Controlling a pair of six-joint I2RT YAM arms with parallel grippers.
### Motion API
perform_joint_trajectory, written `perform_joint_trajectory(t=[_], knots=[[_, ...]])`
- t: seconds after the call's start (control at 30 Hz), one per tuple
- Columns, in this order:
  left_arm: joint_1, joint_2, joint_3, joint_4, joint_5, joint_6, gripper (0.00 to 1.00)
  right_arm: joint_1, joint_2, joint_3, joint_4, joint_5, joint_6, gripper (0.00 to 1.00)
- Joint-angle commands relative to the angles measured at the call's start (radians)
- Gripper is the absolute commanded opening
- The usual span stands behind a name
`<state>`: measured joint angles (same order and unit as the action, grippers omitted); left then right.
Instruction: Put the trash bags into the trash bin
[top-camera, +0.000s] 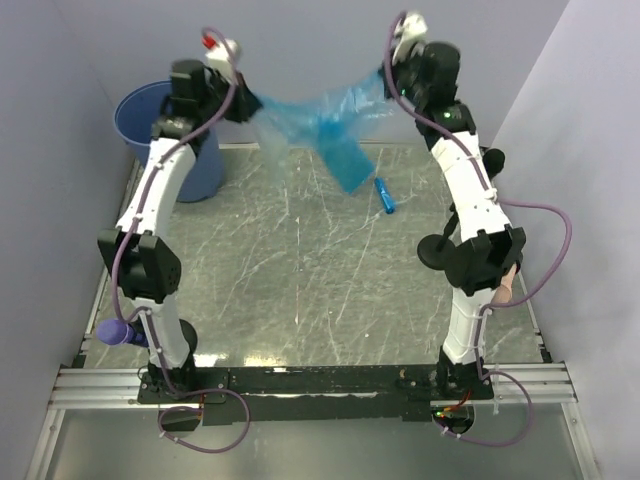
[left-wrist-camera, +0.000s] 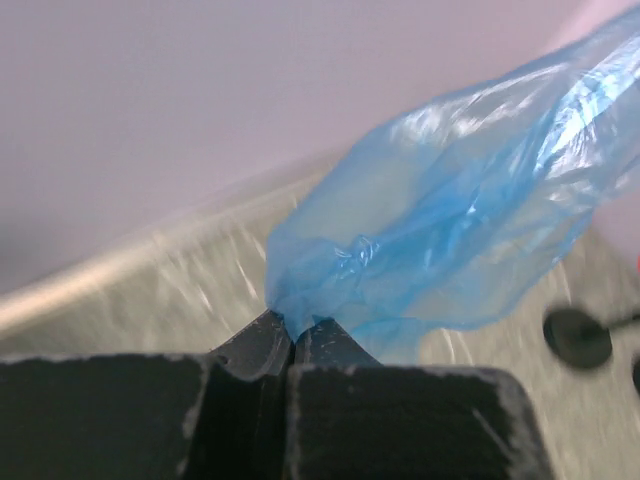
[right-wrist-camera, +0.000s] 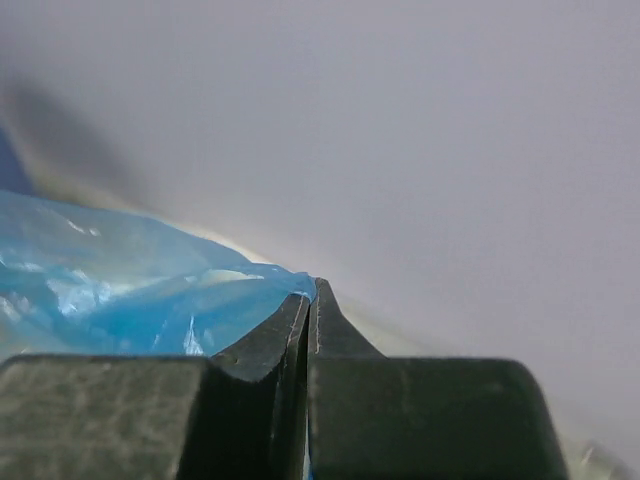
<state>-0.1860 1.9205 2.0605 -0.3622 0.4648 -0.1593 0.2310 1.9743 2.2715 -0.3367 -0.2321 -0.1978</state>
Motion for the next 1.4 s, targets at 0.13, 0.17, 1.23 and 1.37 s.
perform_joint_trajectory(t=[0.13, 0.17, 1.23, 1.37], knots=[[-0.067, -0.308, -0.058, 0.747, -0.087, 0.115, 0.01, 0.095, -0.337, -0.136, 0.643, -0.026, -0.156, 0.0], [-0.114, -0.334, -0.08, 0.784, -0.124, 0.258, 0.01, 0.122, -0.372, -0.183, 0.691, -0.026, -0.231, 0.0], [-0.123, -0.192, -0.351, 0.074, -0.077, 0.167, 0.01, -0.035, -0.272, -0.503, 0.042, 0.037, 0.118, 0.0], [-0.041, -0.033, 0.052, 0.02, -0.066, 0.084, 0.01, -0.038, -0.022, 0.071, -0.05, 0.073, 0.101, 0.0]])
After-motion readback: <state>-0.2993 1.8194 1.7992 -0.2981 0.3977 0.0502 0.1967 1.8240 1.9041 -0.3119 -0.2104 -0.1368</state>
